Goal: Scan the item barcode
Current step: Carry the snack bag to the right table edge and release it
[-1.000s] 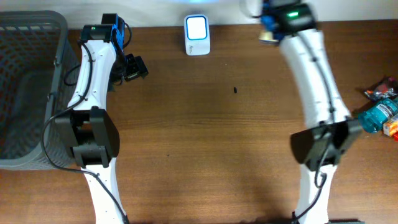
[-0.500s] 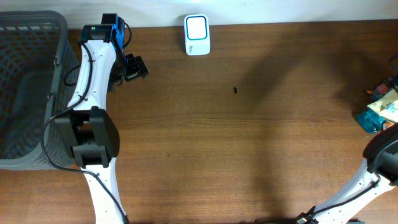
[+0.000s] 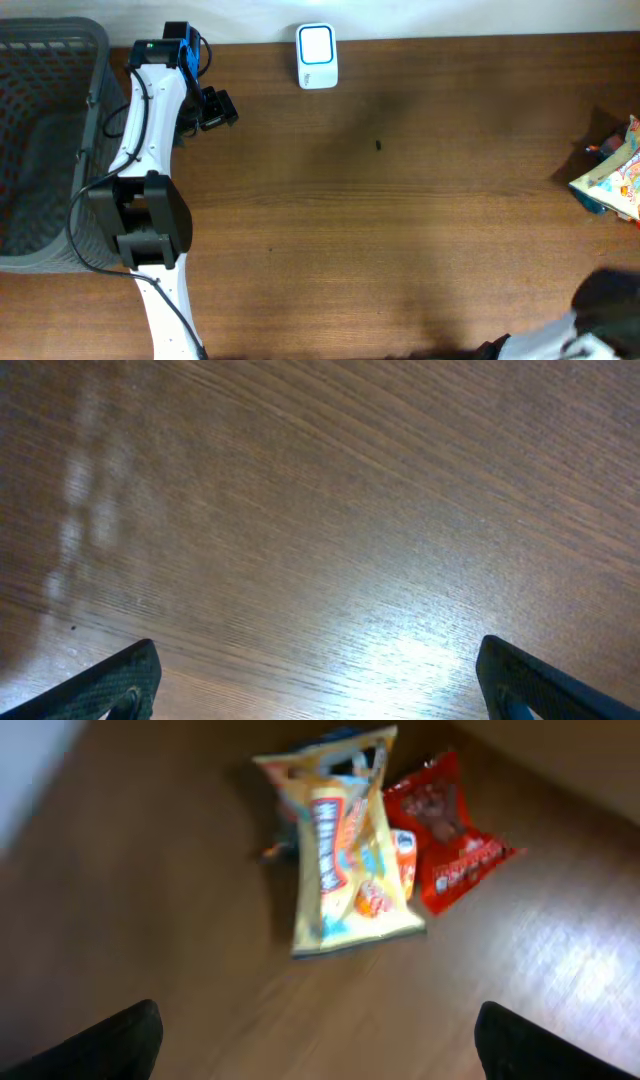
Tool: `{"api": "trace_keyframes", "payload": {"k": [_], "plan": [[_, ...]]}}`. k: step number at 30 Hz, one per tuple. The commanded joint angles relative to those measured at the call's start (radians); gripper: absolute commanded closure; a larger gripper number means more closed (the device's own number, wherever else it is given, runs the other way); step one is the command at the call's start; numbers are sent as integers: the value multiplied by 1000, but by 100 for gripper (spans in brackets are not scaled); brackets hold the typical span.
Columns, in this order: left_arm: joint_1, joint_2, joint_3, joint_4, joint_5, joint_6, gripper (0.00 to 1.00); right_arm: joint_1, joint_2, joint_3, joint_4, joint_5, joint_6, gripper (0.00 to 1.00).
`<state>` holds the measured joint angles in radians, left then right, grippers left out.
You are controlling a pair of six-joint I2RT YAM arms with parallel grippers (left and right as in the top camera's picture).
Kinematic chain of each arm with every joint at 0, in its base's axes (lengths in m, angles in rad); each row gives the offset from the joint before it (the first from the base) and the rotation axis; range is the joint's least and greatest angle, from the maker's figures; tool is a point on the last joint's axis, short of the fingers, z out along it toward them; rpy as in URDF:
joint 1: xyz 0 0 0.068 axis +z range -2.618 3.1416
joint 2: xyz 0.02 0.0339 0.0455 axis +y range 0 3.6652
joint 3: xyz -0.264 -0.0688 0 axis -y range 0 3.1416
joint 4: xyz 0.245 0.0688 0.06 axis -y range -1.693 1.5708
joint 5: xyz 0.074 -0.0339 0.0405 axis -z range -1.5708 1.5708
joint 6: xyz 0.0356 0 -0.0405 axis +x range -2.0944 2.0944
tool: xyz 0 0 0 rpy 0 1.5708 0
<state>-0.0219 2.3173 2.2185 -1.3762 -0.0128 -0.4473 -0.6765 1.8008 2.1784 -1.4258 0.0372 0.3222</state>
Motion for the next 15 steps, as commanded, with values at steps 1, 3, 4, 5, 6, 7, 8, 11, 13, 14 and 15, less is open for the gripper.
{"api": "trace_keyframes", "payload": {"k": [1,3,4,5,6,7,8,11,13,14,15], "plan": [[5,-9,6,-2,-10,-12,1,90,-173,-5,-81,-49,16,1],[5,-9,6,-2,-10,-12,1,180,-256,-58,-109,-49,16,1],[5,-9,6,-2,-10,-12,1,247,-312,-114,-105,-50,17,1],[5,-9,6,-2,-10,-12,1,301,-357,-163,-100,-53,17,1],[5,-9,6,-2,-10,-12,1,364,-409,-225,-90,-52,25,1],[5,-9,6,-2,-10,-12,1,414,-454,-282,-74,-53,28,1],[5,-9,6,-2,-10,-12,1,467,-504,-345,-51,-51,27,1],[5,-9,6,-2,-10,-12,1,577,-703,-592,45,-51,39,1],[5,-9,6,-2,-10,-12,1,585,-834,-735,78,-53,39,1],[5,-9,6,-2,-10,-12,1,585,-873,-776,76,-57,39,1],[5,-9,6,-2,-10,-12,1,585,-909,-815,76,-64,39,1]]}}
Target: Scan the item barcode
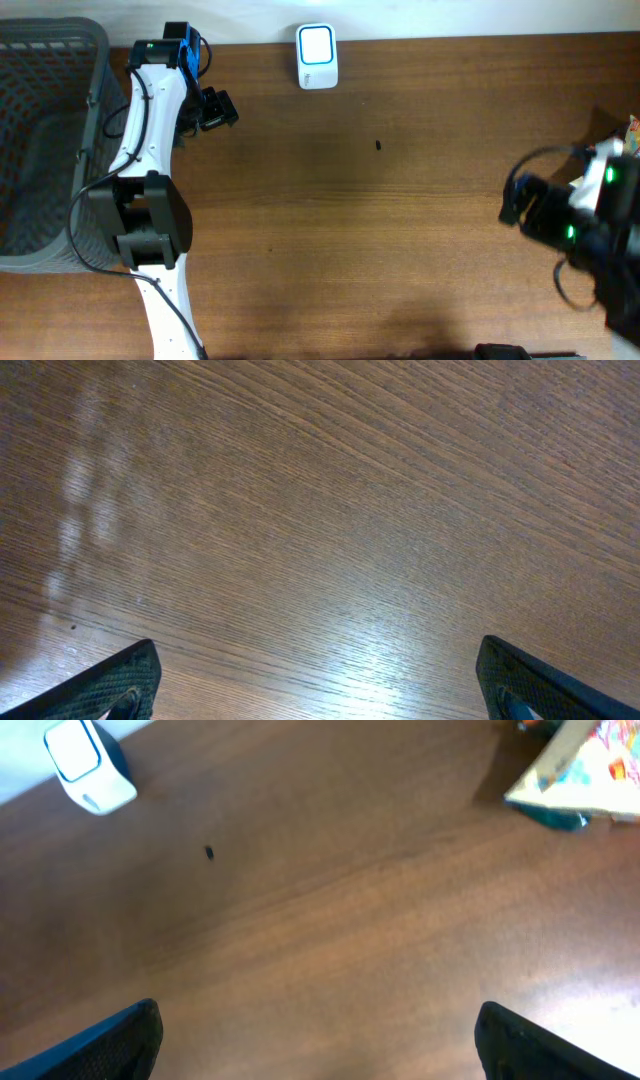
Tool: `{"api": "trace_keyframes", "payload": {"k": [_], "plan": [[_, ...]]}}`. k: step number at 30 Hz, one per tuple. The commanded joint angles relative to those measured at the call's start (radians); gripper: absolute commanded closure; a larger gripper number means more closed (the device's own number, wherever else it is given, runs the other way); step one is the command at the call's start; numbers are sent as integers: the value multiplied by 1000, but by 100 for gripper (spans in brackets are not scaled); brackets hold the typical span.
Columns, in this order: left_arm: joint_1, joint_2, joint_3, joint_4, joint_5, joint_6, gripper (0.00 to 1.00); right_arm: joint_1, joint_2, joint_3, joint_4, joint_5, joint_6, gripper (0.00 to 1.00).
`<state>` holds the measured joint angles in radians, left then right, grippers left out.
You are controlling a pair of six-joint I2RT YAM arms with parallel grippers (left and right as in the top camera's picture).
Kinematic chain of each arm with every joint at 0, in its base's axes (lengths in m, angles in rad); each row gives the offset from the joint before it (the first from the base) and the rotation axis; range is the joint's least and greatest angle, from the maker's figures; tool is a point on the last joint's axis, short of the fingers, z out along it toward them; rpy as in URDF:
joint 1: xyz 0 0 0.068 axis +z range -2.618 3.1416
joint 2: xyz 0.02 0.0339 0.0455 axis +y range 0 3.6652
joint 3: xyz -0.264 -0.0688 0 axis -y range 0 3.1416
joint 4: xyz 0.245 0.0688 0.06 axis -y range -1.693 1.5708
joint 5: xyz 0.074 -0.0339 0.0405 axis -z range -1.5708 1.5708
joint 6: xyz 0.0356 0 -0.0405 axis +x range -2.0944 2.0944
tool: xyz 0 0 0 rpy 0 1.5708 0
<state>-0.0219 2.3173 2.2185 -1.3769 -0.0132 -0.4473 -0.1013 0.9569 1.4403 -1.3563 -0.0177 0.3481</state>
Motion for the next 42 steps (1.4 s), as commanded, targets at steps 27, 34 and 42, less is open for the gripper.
{"api": "trace_keyframes", "payload": {"k": [27,34,42], "plan": [[5,-9,6,-1,-10,-12,1,10,48,-120,7,-5,1,1],[5,-9,6,-1,-10,-12,1,10,36,-120,5,-9,-46,1],[5,-9,6,-1,-10,-12,1,10,-51,-138,-11,-23,-56,1]]}}
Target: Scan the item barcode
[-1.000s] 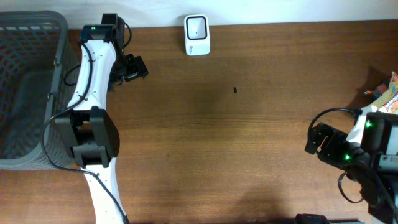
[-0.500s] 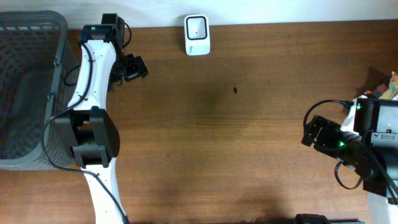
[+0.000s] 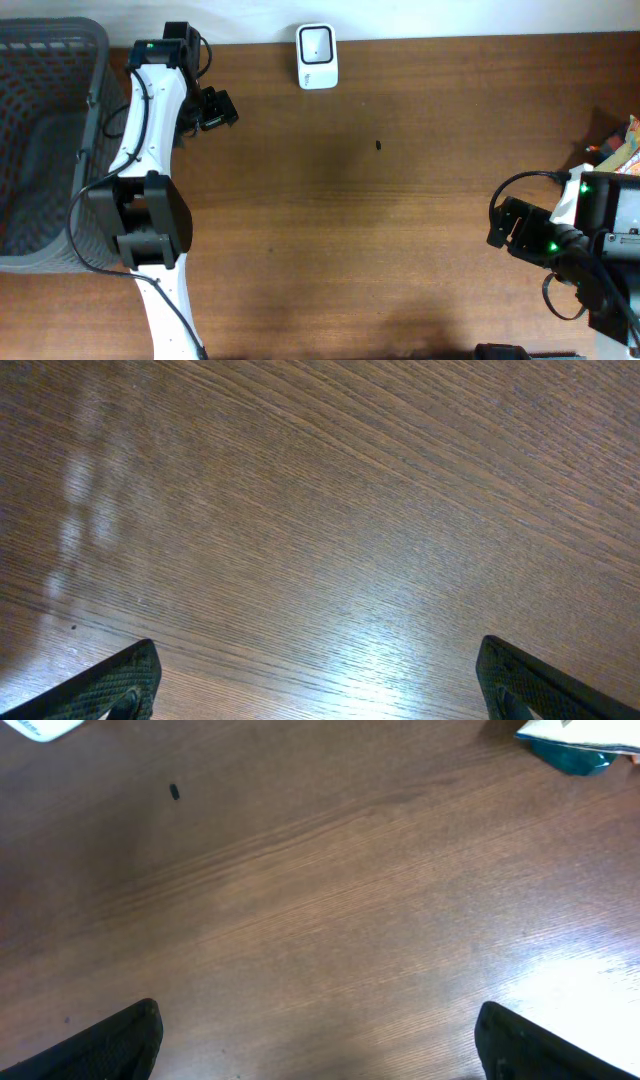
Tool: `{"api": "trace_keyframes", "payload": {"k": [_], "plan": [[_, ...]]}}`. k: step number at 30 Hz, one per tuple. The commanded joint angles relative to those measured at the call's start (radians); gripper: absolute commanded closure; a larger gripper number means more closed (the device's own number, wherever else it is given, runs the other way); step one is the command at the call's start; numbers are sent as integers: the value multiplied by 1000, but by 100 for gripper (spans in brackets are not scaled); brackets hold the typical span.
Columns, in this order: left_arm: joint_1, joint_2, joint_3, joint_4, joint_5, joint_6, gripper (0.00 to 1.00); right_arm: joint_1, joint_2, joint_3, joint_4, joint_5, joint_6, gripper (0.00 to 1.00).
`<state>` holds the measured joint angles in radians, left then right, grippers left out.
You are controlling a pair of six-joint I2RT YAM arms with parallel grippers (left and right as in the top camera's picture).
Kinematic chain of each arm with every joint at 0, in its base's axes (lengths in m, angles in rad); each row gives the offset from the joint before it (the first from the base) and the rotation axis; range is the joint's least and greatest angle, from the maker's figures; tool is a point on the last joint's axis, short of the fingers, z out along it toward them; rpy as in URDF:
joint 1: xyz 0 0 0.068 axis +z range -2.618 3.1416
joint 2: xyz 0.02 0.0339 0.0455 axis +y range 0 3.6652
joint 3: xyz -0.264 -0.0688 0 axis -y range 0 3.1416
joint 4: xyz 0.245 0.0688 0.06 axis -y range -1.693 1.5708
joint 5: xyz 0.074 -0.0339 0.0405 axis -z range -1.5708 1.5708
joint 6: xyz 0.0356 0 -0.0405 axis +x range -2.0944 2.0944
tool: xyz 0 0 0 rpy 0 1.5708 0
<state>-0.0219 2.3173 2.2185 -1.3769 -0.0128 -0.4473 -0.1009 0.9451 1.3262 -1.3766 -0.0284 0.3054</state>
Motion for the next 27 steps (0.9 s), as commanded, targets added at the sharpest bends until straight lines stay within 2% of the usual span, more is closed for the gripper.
{"api": "trace_keyframes", "payload": {"k": [1,9,13,19,27], "plan": [[5,-9,6,-1,-10,-12,1,9,-68,-39,26,-9,-13,1],[5,-9,6,-1,-10,-12,1,9,-630,-529,371,-42,-47,1],[5,-9,6,-1,-10,-12,1,26,-796,-778,622,-82,-47,1],[5,-9,6,-1,-10,-12,1,62,-941,-982,892,-74,-74,1],[5,-9,6,-1,-10,-12,1,61,-942,-1150,1138,-53,-283,1]]}}
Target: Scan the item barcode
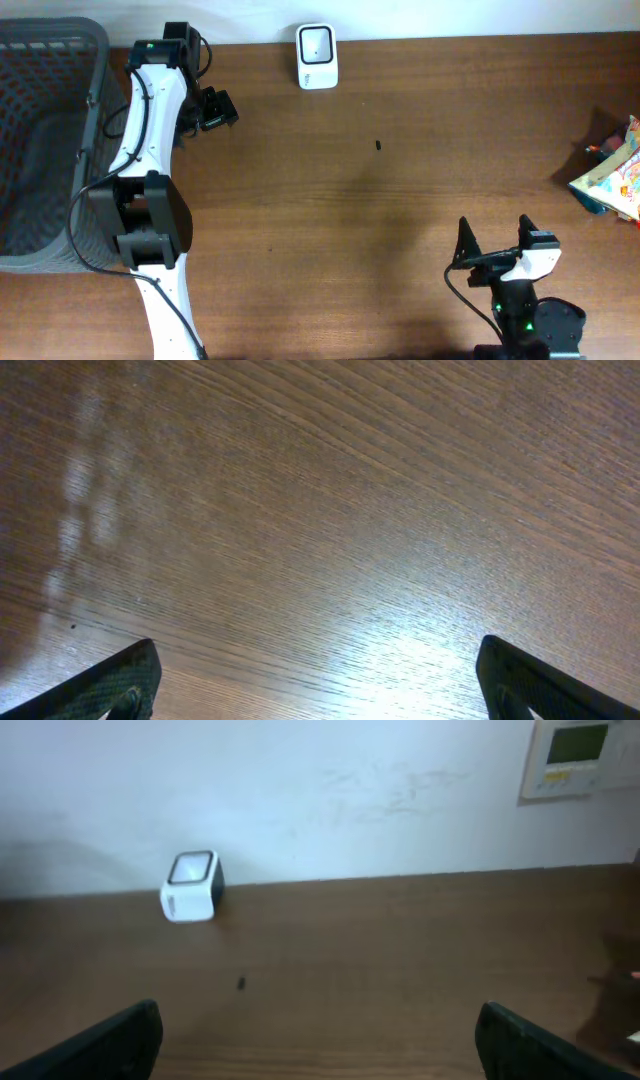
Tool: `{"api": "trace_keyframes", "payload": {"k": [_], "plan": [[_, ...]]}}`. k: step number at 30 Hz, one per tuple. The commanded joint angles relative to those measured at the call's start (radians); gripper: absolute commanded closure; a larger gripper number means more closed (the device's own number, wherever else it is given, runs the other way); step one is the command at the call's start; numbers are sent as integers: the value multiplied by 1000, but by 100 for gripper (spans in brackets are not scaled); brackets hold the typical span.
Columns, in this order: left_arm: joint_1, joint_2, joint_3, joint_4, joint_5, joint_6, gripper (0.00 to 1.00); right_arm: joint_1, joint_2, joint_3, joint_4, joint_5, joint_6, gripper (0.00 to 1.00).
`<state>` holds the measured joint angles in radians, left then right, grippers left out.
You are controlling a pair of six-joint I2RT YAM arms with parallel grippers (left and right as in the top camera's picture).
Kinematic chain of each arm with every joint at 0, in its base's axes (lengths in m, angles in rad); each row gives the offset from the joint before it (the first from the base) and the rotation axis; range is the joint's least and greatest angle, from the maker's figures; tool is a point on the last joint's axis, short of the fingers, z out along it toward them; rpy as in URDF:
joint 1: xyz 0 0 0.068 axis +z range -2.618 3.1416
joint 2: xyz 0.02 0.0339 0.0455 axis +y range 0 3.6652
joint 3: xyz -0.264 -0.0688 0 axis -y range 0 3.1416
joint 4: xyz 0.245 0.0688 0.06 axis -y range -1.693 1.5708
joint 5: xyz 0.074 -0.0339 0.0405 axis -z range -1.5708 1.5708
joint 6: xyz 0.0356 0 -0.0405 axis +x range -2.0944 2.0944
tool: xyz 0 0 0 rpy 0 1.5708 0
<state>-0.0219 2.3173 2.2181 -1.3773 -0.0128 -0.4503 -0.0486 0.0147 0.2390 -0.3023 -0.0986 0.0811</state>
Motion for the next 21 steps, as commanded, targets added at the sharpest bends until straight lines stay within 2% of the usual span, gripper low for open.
{"api": "trace_keyframes", "payload": {"k": [1,6,12,21], "plan": [[5,-9,6,-1,-10,-9,1,9,-11,-82,93,24,-59,1],[5,-9,6,-1,-10,-9,1,9,-11,-233,330,32,-58,1],[5,-9,6,-1,-10,-9,1,9,-11,-233,224,58,-59,2],[5,-9,6,-1,-10,-9,1,9,-11,-233,225,58,-59,1]]}}
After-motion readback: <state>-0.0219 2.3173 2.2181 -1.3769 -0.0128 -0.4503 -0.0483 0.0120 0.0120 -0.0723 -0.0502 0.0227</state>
